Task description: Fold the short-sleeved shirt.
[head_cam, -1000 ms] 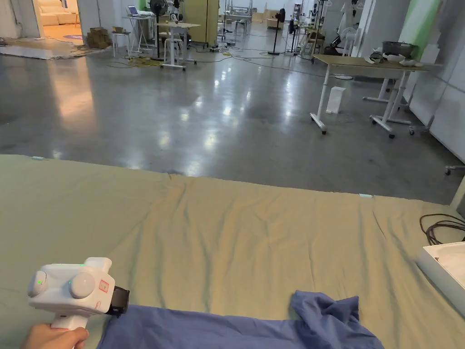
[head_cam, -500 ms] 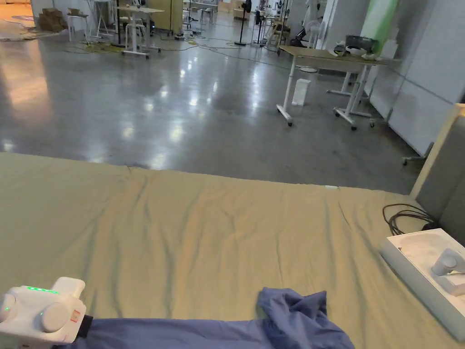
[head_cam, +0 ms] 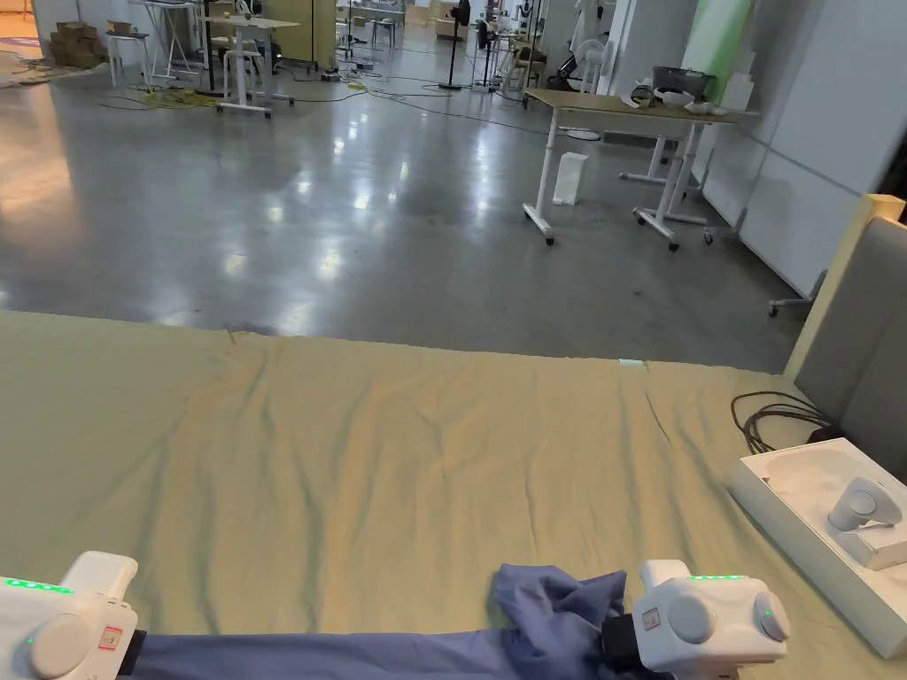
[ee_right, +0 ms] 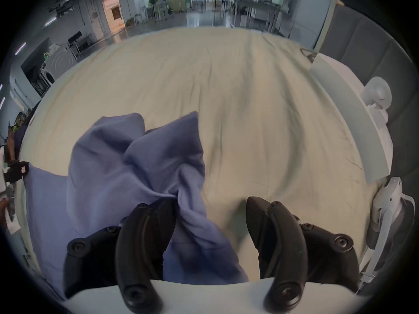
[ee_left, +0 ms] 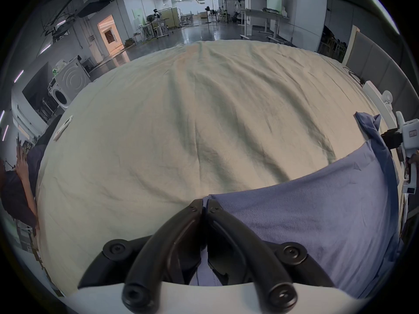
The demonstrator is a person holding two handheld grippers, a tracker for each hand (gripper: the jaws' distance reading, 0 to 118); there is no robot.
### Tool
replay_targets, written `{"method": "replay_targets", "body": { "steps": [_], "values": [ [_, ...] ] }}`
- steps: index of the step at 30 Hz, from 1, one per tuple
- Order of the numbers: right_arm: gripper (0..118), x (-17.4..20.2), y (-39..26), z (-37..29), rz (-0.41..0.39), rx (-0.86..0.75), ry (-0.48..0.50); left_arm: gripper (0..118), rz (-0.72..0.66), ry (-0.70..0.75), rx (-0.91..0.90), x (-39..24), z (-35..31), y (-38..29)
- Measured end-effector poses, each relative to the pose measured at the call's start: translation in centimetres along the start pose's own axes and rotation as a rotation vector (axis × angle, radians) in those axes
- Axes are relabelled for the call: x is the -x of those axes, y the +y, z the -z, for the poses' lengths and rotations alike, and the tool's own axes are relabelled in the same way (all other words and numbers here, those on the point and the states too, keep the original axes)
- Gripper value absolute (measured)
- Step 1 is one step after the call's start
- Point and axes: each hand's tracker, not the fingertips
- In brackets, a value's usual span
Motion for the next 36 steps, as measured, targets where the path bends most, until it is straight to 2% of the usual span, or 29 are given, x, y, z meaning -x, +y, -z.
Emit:
{"method": "replay_targets", "body": {
  "steps": [1,2,3,5,7,9,12,18,27,36],
  "values": [
    [68,0.2,0.1,-0.4,0.006,-0.031,-0.001,4,-0.003,0.001,-0.001,0.0,0.0,0.0],
    [61,0.5,0.3,-0.9,0.014,-0.032,-0.012,4,-0.003,0.002,-0.002,0.0,-0.1,0.0],
    [44,0.8,0.1,-1.1,0.013,-0.046,-0.028,4,-0.003,0.003,-0.001,0.0,-0.1,0.0],
    [27,1.9,-0.5,-1.4,-0.021,-0.064,-0.044,4,-0.001,0.007,-0.009,0.5,1.0,0.1],
    [1,2.4,-0.7,-1.3,-0.048,-0.069,-0.075,4,0.002,0.013,-0.009,0.4,1.0,0.1],
    [0,2.5,-0.9,-1.4,-0.047,-0.08,-0.097,4,0.007,0.018,-0.015,0.0,0.7,-0.1],
    [0,1.9,-1.3,-2.6,-0.009,-0.114,-0.068,4,0.01,0.03,-0.035,-0.1,-0.4,-0.3],
    [0,1.6,-2.8,-8.8,0.031,-0.289,-0.042,4,-0.039,0.013,-0.112,0.3,-4.5,0.1],
    [0,1.8,-4.6,-23.0,0.016,-0.573,-0.058,4,-0.077,0.005,-0.289,0.7,-15.3,0.5],
    [0,1.1,-4.3,-38.4,0.032,-0.814,-0.086,4,-0.123,0.036,-0.512,2.5,-29.9,2.4]
  ]
}}
